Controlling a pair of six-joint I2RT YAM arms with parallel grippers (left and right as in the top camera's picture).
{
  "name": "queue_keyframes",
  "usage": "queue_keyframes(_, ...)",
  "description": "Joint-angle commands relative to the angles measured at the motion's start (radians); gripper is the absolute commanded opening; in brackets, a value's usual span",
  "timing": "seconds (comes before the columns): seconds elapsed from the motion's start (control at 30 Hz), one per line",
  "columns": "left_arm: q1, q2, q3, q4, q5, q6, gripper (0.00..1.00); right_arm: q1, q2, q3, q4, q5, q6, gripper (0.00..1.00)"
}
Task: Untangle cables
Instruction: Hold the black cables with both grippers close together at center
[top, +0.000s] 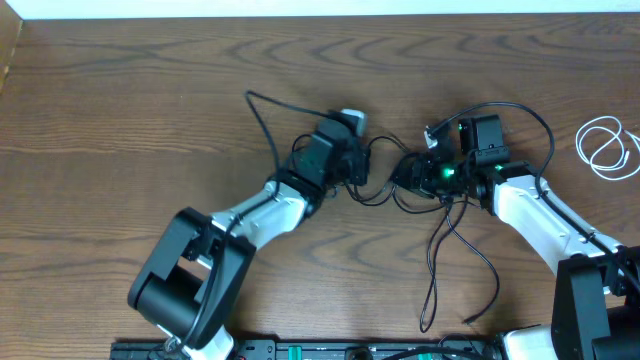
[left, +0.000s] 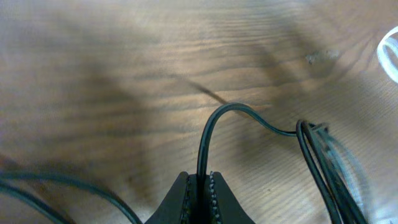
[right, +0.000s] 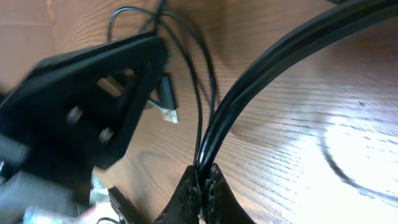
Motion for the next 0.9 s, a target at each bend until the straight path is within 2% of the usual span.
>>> queue_keyframes(0.0, 0.029, 0.031, 0.005, 0.005, 0.194, -0.243, 0.08, 0.006, 0.003, -0.006, 0.018, -0.075, -0.069, 0.01)
queue_keyframes(0.2, 0.033, 0.061, 0.005, 0.005, 0.314, -0.409, 0.08, 0.006, 0.003, -0.006, 0.090, -0.203, -0.158, 0.01)
queue_keyframes(0.5, 0.032, 0.062, 0.005, 0.080, 0.566, -0.500, 0.08, 0.006, 0.003, -0.006, 0.113, -0.199, -0.185, 0.01)
queue_keyframes(0.6, 0.031, 0.062, 0.005, 0.087, 0.607, -0.517, 0.08, 0.006, 0.003, -0.006, 0.124, -0.199, -0.185, 0.03)
queue_keyframes(0.77, 0.014, 0.062, 0.005, 0.087, 0.607, -0.516, 0.08, 0.006, 0.003, -0.006, 0.142, -0.199, -0.186, 0.27)
queue_keyframes(0.87, 0.009, 0.062, 0.005, 0.087, 0.602, -0.516, 0.08, -0.005, 0.003, -0.006, 0.145, -0.199, -0.185, 0.32)
